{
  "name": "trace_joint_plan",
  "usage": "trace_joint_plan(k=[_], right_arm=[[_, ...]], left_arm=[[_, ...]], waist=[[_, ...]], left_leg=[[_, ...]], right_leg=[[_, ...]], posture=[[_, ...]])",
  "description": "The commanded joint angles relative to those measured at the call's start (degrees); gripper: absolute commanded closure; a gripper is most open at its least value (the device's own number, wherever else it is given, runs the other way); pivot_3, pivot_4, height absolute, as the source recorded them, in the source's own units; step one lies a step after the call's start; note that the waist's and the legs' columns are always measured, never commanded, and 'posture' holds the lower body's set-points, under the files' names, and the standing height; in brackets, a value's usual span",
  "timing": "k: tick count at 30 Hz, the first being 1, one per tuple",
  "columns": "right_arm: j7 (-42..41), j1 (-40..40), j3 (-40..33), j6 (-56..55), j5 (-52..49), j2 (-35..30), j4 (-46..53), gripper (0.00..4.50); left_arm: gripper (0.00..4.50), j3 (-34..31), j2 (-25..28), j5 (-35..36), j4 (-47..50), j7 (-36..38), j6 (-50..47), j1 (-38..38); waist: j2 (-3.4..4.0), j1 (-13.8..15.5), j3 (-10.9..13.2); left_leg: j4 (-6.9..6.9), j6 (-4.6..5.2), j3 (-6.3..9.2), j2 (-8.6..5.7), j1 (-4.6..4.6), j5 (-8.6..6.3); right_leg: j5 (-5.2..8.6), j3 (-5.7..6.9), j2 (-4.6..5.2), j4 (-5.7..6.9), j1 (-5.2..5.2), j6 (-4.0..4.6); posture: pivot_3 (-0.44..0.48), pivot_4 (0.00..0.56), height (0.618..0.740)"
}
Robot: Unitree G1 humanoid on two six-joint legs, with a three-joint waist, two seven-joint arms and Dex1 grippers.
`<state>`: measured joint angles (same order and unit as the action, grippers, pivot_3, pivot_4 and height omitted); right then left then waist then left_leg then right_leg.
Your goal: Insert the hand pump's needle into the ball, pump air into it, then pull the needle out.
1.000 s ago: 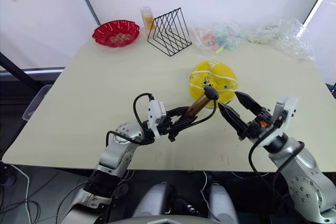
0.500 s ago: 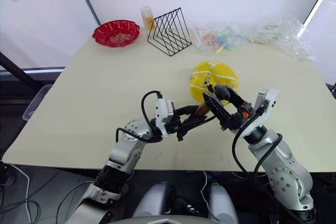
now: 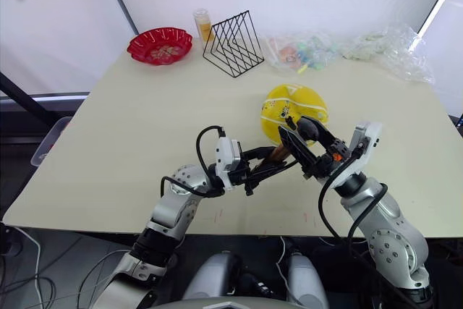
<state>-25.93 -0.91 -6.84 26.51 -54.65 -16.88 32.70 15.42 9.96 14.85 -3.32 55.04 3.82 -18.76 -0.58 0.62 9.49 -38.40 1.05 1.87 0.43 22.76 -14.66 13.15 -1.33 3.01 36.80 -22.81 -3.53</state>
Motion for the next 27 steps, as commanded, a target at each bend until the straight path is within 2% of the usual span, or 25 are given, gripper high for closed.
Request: trace_joint_plan(k=[1, 4, 7, 8, 9, 10, 12, 17, 18, 20, 24, 25, 27], right_arm=[[-0.7, -1.43, -0.24, -0.55, -2.21, 0.45, 1.64, 0.0], [-0.9, -1.37, -0.2, -0.34, -2.47, 0.23, 1.75, 0.0], [-1.05, -1.23, -0.05, -0.26, -2.54, 0.12, 1.85, 0.74], [-1.12, -1.19, -0.01, -0.24, -2.48, 0.08, 1.87, 1.44], [-1.07, -1.22, -0.05, -0.25, -2.58, 0.19, 1.85, 1.57], [-1.02, -1.26, -0.08, -0.26, -2.68, 0.27, 1.82, 2.19], [-1.19, -1.18, 0.0, -0.31, -2.53, 0.22, 1.81, 2.4], [-1.82, -0.6, 0.47, -0.39, -1.73, -0.2, 1.93, 2.4], [-1.96, -0.65, 0.51, -0.32, -1.17, -0.71, 1.98, 2.4], [-2.47, -0.81, 0.57, -0.21, -0.25, -1.82, 2.08, 2.4], [-4.57, -1.92, -0.02, 0.26, 0.23, -5.43, 2.54, 2.4], [-5.09, -2.34, -0.17, 0.51, 0.1, -6.38, 2.63, 2.4], [-6.67, -3.45, -0.26, 0.93, 0.05, -8.71, 2.63, 2.4]], left_arm=[[3.42, 0.69, -0.21, -0.14, 0.1, 0.03, 0.9, 0.13], [3.42, 0.8, 0.09, -0.38, -0.41, 0.19, 1.49, 0.25], [3.42, 0.83, 0.15, -0.45, -0.69, 0.18, 1.71, 0.26], [3.42, 0.84, 0.16, -0.45, -0.75, 0.19, 1.77, 0.26], [3.42, 0.85, 0.16, -0.49, -0.91, 0.23, 1.93, 0.22], [3.42, 0.85, 0.17, -0.53, -1.03, 0.27, 2.06, 0.19], [3.42, 0.83, 0.22, -0.63, -1.5, 0.29, 2.35, 0.19], [3.42, 0.8, 0.48, -0.52, -1.98, 0.36, 2.16, 0.14], [2.62, 0.75, 0.77, -0.59, -1.99, 0.3, 1.62, -0.01], [2.25, 0.52, 1.2, -0.27, -2.07, 0.42, 0.57, -0.34], [0.34, -0.21, 3.11, 0.53, -2.83, 2.65, 0.33, -1.59], [0.16, -0.36, 3.73, 0.77, -3.25, 3.5, 0.48, -2.06], [0.16, -0.58, 5.17, 1.87, -4.01, 6.15, -0.14, -3.01]], waist=[[0.0, -0.01, 0.0], [0.0, 0.0, 0.0], [0.0, 0.0, 0.0], [0.0, 0.01, 0.0], [0.0, 0.0, 0.0], [0.0, -0.01, 0.0], [0.0, -0.04, 0.0], [0.01, -0.03, 0.0], [0.01, -0.03, 0.0], [0.01, -0.03, 0.0], [0.02, -0.12, 0.01], [0.02, -0.11, 0.01], [0.02, -0.11, 0.01]], left_leg=[[0.0, 0.0, 0.0, 0.0, 0.0, 0.0], [0.0, 0.0, 0.01, 0.0, 0.0, 0.0], [0.0, 0.0, 0.01, 0.0, 0.0, 0.0], [0.0, 0.0, 0.0, 0.0, 0.0, 0.0], [0.0, 0.0, 0.0, 0.0, 0.0, 0.0], [0.0, 0.0, 0.01, 0.0, 0.0, 0.0], [0.0, 0.0, 0.01, 0.01, 0.0, 0.0], [0.01, 0.0, 0.01, 0.01, 0.02, 0.0], [0.01, 0.0, 0.01, 0.01, 0.02, 0.0], [0.01, 0.0, 0.01, 0.01, 0.02, 0.0], [0.01, 0.0, 0.01, 0.01, 0.03, 0.0], [0.01, 0.0, 0.01, 0.01, 0.05, 0.0], [0.01, 0.0, -0.01, 0.01, 0.06, 0.0]], right_leg=[[0.0, 0.0, 0.0, 0.0, 0.0, 0.0], [0.0, 0.0, 0.0, 0.0, 0.0, 0.0], [0.0, 0.0, 0.0, 0.0, 0.0, 0.01], [0.01, 0.0, 0.0, 0.0, 0.0, 0.02], [0.01, 0.0, 0.0, 0.0, 0.0, 0.03], [0.02, -0.01, 0.0, 0.0, 0.0, 0.03], [0.01, 0.0, 0.0, 0.0, -0.01, 0.02], [0.01, -0.01, 0.0, 0.0, -0.03, 0.02], [0.01, -0.02, 0.0, 0.0, -0.04, 0.02], [0.01, -0.02, 0.0, 0.0, -0.04, 0.02], [0.01, -0.01, -0.01, 0.0, -0.07, 0.02], [0.01, -0.01, -0.02, 0.0, -0.09, 0.02], [0.03, -0.02, -0.01, 0.0, -0.1, 0.05]], posture=[[0.0, 0.15, 0.74], [0.0, 0.15, 0.74], [0.0, 0.15, 0.74], [0.0, 0.15, 0.74], [0.0, 0.15, 0.74], [0.0, 0.15, 0.74], [0.0, 0.15, 0.74], [0.0, 0.15, 0.74], [0.0, 0.15, 0.74], [0.0, 0.15, 0.74], [0.0, 0.15, 0.74], [0.0, 0.15, 0.74], [0.0, 0.15, 0.74]])
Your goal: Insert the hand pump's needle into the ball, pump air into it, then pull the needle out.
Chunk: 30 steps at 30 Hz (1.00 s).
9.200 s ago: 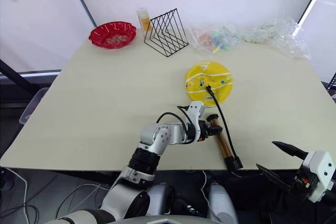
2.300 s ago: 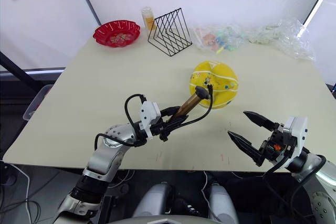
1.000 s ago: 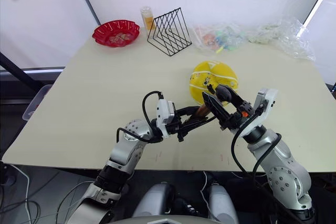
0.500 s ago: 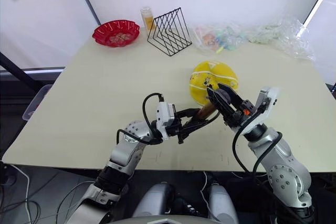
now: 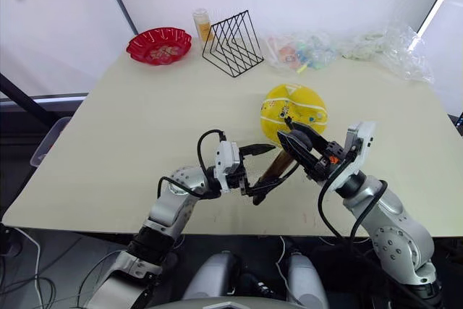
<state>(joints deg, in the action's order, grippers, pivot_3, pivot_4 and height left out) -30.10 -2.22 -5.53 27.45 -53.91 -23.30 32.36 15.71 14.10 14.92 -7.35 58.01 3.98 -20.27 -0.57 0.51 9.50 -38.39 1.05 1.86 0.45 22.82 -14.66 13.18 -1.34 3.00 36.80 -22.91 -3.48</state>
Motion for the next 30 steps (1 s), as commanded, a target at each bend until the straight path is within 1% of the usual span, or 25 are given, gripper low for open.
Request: trace_joint_plan(k=[1, 3, 4, 6, 7, 11, 14, 16, 23, 28, 30], right_arm=[[-3.26, -2.66, -1.62, 0.19, -0.68, -3.32, 2.94, 2.4], [-3.97, -3.16, -1.62, 0.31, -0.79, -4.38, 2.8, 2.4], [-6.25, -4.38, -1.64, 0.57, -0.4, -6.47, 2.4, 2.4], [-13.43, -7.52, -0.95, 0.58, 1.58, -11.8, 1.33, 2.4], [-15.78, -8.46, -0.62, 0.52, 2.42, -13.43, 0.96, 2.4], [-22.81, -11.08, 0.43, -0.36, 2.5, -16.11, -0.92, 2.4], [-30.09, -13.48, 2.66, -2.11, 5.37, -17.98, -2.78, 2.4], [-33.43, -15.31, 3.78, -2.96, 5.74, -17.79, -4.02, 2.4], [-38.74, -18.6, 5.94, -4.45, 8.24, -16.65, -7.54, 2.4], [-41.04, -19.37, 7.07, -4.55, 9.25, -15.85, -8.38, 2.4], [-41.6, -19.46, 7.32, -4.42, 9.41, -15.53, -8.43, 2.4]], left_arm=[[0.16, -0.95, 1.7, 2.42, -0.3, 4.53, -0.77, -1.88], [0.16, -1.06, 2.26, 3.07, -0.68, 5.89, -1.24, -2.28], [0.16, -0.8, 3.62, 3.36, -1.49, 8.55, -1.51, -2.96], [0.16, 0.34, 6.73, 2.94, -4.03, 14.65, -1.02, -4.62], [0.16, 0.7, 7.57, 2.66, -4.97, 16.34, -0.7, -5.18], [0.16, 1.29, 8.13, 2.77, -7.92, 20.13, -1.18, -7.18], [0.16, 2.59, 8.28, 1.36, -10.63, 23.55, -0.38, -8.63], [0.16, 3.62, 7.77, 0.47, -12.46, 24.87, 0.3, -9.48], [0.16, 6.34, 4.81, -2.25, -17.33, 27.95, 2.92, -12.12], [0.16, 6.46, 2.21, -3.22, -21.61, 28.99, 4.36, -14.62], [0.16, 5.74, 1.17, -2.3, -22.7, 29.33, 2.94, -15.62]], waist=[[0.0, -0.01, 0.0], [0.0, -0.02, 0.0], [0.0, -0.03, 0.0], [0.01, 0.0, 0.01], [0.05, -0.02, 0.06], [0.03, -0.26, 0.08], [0.02, -0.32, 0.08], [0.0, -0.39, 0.09], [-0.01, -0.53, 0.11], [-0.02, -0.61, 0.11], [-0.02, -0.71, 0.11]], left_leg=[[0.0, 0.0, 0.01, 0.0, 0.0, 0.0], [0.0, 0.0, -0.01, 0.0, 0.02, 0.0], [0.0, 0.0, -0.01, 0.0, 0.02, 0.0], [0.03, 0.0, -0.01, 0.0, 0.02, 0.0], [0.04, 0.0, -0.01, 0.0, 0.04, 0.0], [0.04, 0.0, -0.07, 0.02, 0.09, 0.0], [0.03, 0.0, -0.09, 0.0, 0.13, 0.0], [0.03, 0.01, -0.1, 0.0, 0.14, -0.01], [0.02, 0.01, -0.06, 0.0, 0.14, -0.01], [0.01, 0.01, -0.06, 0.0, 0.16, -0.01], [0.02, 0.01, -0.04, 0.0, 0.16, -0.01]], right_leg=[[0.0, 0.0, 0.0, 0.0, 0.0, 0.0], [0.04, -0.01, 0.0, -0.01, -0.01, 0.07], [0.04, -0.01, 0.0, -0.01, -0.01, 0.07], [0.02, 0.0, 0.0, -0.01, -0.01, 0.04], [-0.01, 0.01, 0.0, -0.01, -0.02, -0.02], [0.07, 0.1, -0.01, -0.03, -0.05, 0.11], [-0.02, 0.08, 0.0, -0.05, -0.05, -0.04], [-0.03, 0.07, 0.0, -0.06, -0.06, -0.06], [-0.05, 0.08, 0.0, -0.05, -0.06, -0.09], [-0.05, 0.09, -0.01, -0.04, -0.07, -0.09], [-0.06, 0.09, 0.0, -0.04, -0.07, -0.1]], posture=[[0.0, 0.15, 0.74], [0.0, 0.15, 0.74], [0.0, 0.15, 0.74], [0.0, 0.15, 0.74], [0.0, 0.15, 0.74], [0.0, 0.15, 0.74], [0.0, 0.15, 0.74], [0.0, 0.15, 0.74], [0.0, 0.15, 0.74], [0.0, 0.15, 0.74], [0.0, 0.15, 0.74]])
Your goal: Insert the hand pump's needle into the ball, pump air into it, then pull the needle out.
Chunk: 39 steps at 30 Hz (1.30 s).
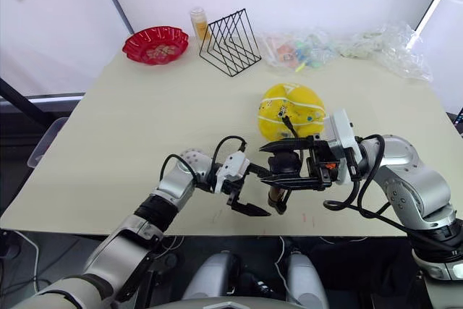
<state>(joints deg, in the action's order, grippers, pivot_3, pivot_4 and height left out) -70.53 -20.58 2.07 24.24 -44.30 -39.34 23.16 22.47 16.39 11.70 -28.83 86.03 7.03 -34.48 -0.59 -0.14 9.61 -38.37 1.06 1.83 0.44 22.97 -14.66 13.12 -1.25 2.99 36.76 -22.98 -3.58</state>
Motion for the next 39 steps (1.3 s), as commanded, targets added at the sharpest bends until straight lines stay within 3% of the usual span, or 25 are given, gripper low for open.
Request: trace_joint_plan(k=[1, 9, 12, 36, 39], right_arm=[[-1.46, -1.14, -0.23, -1.23, -0.1, 0.62, 0.68, 2.4], [-3.27, -1.1, -0.29, -1.31, 0.3, 1.02, 0.18, 2.4], [-3.45, -0.96, -0.45, -1.0, 0.21, 1.26, 0.31, 2.4], [-3.09, -1.57, -0.18, -0.36, 0.39, 2.13, 0.35, 2.4], [-3.23, -1.68, -0.17, -0.25, 0.32, 2.07, 0.35, 2.4]], left_arm=[[0.16, -1.06, -1.3, 1.08, -1.65, 1.83, -0.5, -1.75], [0.16, -0.4, -1.55, -0.31, -5.94, 5.0, -0.06, -3.67], [0.86, -0.48, -2.34, -0.14, -6.34, 4.57, -0.11, -3.6], [0.86, 0.9, -3.36, -3.22, -9.66, 6.31, 4.15, -3.3], [1.68, 0.2, -3.75, -2.82, -10.24, 6.05, 3.68, -3.73]], waist=[[0.0, -0.11, 0.0], [-0.01, -0.43, 0.0], [-0.01, -0.45, 0.0], [-0.01, -0.45, 0.0], [-0.01, -0.45, 0.0]], left_leg=[[0.0, 0.0, 0.01, 0.0, 0.0, 0.0], [0.0, 0.0, 0.05, 0.0, 0.0, 0.0], [0.0, 0.0, 0.09, 0.0, 0.0, 0.0], [0.0, 0.0, 0.12, -0.01, -0.01, 0.0], [0.0, 0.0, 0.11, -0.01, -0.01, 0.0]], right_leg=[[0.0, 0.0, 0.0, 0.0, 0.0, 0.0], [0.0, 0.0, 0.0, 0.03, -0.01, -0.01], [0.0, -0.01, 0.0, 0.03, -0.01, -0.01], [-0.01, -0.01, 0.0, 0.05, -0.01, -0.01], [-0.01, -0.01, 0.0, 0.05, -0.01, -0.01]], posture=[[0.0, 0.15, 0.74], [0.0, 0.15, 0.74], [0.0, 0.15, 0.74], [0.0, 0.15, 0.74], [0.0, 0.15, 0.74]])
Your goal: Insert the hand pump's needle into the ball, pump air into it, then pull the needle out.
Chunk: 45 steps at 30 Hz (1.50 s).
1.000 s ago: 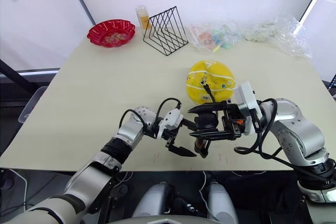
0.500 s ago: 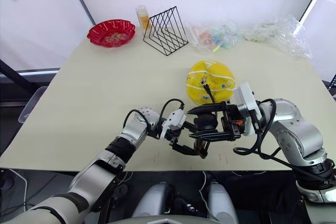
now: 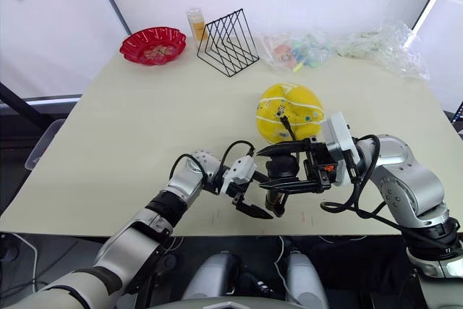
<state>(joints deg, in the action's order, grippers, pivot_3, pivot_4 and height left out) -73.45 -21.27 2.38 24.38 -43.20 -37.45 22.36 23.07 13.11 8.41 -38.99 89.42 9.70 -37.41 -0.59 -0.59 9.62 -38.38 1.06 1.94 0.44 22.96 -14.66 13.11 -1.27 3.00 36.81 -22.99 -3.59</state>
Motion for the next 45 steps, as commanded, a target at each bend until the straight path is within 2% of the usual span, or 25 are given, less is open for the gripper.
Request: trace_joint_plan(k=[1, 4, 13, 17, 25, 29, 33, 39, 45], right_arm=[[-0.37, -1.04, -0.44, -0.38, -0.75, 0.16, 1.12, 2.4], [-0.56, -1.12, -0.34, -0.42, -0.6, 0.11, 1.0, 2.4], [-0.65, 1.29, -0.13, -1.52, 1.02, -0.34, 1.47, 2.4], [1.54, 4.08, -1.19, -1.85, 1.81, -0.77, 2.98, 2.4], [12.43, 10.71, -5.31, 0.99, 2.69, -1.89, 8.25, 2.4], [20.98, 15.17, -8.97, 3.69, 3.37, -1.8, 11.08, 2.4], [27.81, 18.91, -10.87, 4.78, 4.64, -0.87, 13.37, 2.4], [36.54, 23.08, -12.0, 4.45, 7.19, 1.72, 15.65, 2.4], [39.0, 27.13, -13.7, 1.78, 7.08, 3.75, 16.55, 2.4]], left_arm=[[2.12, -0.44, -0.51, 0.4, -0.33, 2.67, 1.26, -0.87], [3.38, -0.52, -0.68, 0.32, -0.78, 2.65, 1.88, -0.95], [3.4, -1.39, -1.83, 1.64, 1.78, 0.92, -0.36, 0.86], [3.4, -2.2, -2.41, 1.38, 3.85, -2.82, 0.26, 3.05], [3.4, -2.45, -4.05, -1.14, 7.9, -13.97, 0.39, 7.02], [3.4, -1.7, -6.31, -4.77, 8.81, -22.89, 0.49, 8.31], [3.4, -1.03, -8.2, -6.93, 9.42, -27.93, 0.14, 9.16], [3.4, -0.33, -9.51, -8.32, 8.55, -30.66, 0.47, 9.96], [3.4, 1.02, -10.07, -10.61, 5.22, -32.16, 2.43, 9.86]], waist=[[0.0, 0.0, 0.0], [0.0, 0.0, 0.0], [0.0, 0.0, 0.0], [0.0, 0.01, 0.0], [0.0, 0.12, 0.0], [0.0, 0.22, -0.01], [-0.01, 0.38, 0.0], [0.0, 0.15, -0.01], [-0.01, 0.22, -0.01]], left_leg=[[0.0, 0.0, 0.01, 0.0, 0.0, 0.0], [0.0, 0.0, 0.0, 0.0, 0.0, 0.0], [0.0, 0.0, 0.0, 0.0, 0.0, 0.0], [0.0, 0.0, 0.02, 0.0, 0.0, 0.0], [-0.03, 0.0, 0.04, 0.0, -0.02, 0.0], [-0.03, 0.0, 0.05, 0.0, -0.05, 0.0], [-0.03, 0.0, 0.02, -0.02, -0.04, 0.0], [-0.03, 0.0, 0.01, -0.01, -0.08, 0.0], [-0.03, 0.0, -0.05, -0.03, -0.07, 0.0]], right_leg=[[0.0, 0.0, 0.0, 0.0, 0.0, 0.0], [0.0, 0.0, 0.0, 0.0, 0.0, 0.0], [0.0, 0.0, 0.0, 0.01, 0.0, 0.0], [0.0, -0.01, 0.0, 0.01, 0.0, 0.0], [-0.01, -0.03, 0.02, 0.04, 0.0, -0.02], [-0.01, -0.04, 0.01, 0.06, 0.02, -0.02], [-0.01, -0.07, 0.02, 0.05, 0.02, -0.02], [-0.01, -0.07, 0.0, 0.06, 0.02, -0.03], [-0.01, -0.08, 0.01, 0.05, 0.04, -0.04]], posture=[[0.0, 0.15, 0.74], [0.0, 0.15, 0.74], [0.0, 0.15, 0.74], [0.0, 0.15, 0.74], [0.0, 0.15, 0.74], [0.0, 0.15, 0.74], [0.0, 0.15, 0.74], [0.0, 0.15, 0.74], [0.0, 0.15, 0.74]])
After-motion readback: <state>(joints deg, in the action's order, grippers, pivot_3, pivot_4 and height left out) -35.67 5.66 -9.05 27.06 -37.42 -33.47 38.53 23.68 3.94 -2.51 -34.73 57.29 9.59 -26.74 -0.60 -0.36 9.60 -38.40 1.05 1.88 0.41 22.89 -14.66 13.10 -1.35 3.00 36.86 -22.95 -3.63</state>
